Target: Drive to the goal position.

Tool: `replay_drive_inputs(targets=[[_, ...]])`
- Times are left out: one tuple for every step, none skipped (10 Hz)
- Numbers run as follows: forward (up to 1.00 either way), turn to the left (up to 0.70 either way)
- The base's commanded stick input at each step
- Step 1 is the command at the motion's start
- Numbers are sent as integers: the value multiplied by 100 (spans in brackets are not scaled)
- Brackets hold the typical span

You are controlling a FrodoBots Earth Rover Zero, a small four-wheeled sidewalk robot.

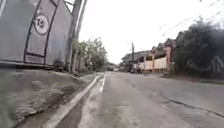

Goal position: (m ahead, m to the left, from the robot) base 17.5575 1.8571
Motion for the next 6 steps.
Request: replay_drive_inputs(targets=[[70, 0], [70, 0], [70, 0], [70, 0], [70, 0], [70, 0]])
